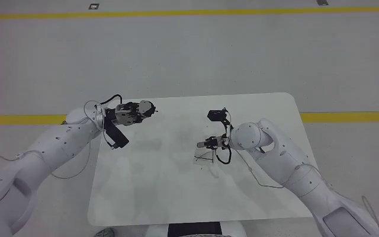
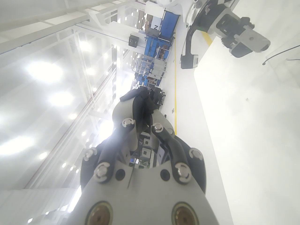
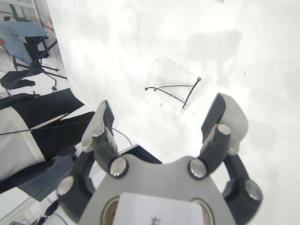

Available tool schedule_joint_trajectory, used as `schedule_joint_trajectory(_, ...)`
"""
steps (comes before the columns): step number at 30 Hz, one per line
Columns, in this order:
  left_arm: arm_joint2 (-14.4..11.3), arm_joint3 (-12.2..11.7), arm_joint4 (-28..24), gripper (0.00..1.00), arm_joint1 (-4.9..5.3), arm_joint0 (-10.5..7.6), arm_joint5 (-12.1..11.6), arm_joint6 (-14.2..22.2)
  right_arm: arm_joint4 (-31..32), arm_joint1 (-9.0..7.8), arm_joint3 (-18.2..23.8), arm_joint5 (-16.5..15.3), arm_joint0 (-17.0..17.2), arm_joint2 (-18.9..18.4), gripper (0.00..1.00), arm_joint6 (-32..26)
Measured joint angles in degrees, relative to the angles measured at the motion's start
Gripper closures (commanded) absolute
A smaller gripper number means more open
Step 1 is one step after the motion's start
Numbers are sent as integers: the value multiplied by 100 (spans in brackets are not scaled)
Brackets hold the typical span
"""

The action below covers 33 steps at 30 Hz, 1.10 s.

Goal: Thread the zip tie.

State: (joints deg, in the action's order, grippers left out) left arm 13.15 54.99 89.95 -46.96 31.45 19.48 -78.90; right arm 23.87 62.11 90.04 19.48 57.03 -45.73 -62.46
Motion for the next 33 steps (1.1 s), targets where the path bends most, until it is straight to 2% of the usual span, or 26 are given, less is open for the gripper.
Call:
schedule_joint_trajectory(5, 0, 0, 0, 100, 0, 0, 0, 0, 152, 61, 168, 0, 216, -106, 0, -102)
schedule_joint_trajectory(10, 0, 0, 0, 100, 0, 0, 0, 0, 231, 162, 189, 0, 293, -101, 0, -151)
schedule_joint_trajectory(27, 0, 0, 0, 100, 0, 0, 0, 0, 741, 583, -252, 0, 355, -169, 0, -298)
schedule_joint_trajectory(33, 0, 0, 0, 100, 0, 0, 0, 0, 902, 691, -42, 0, 439, -304, 0, -354)
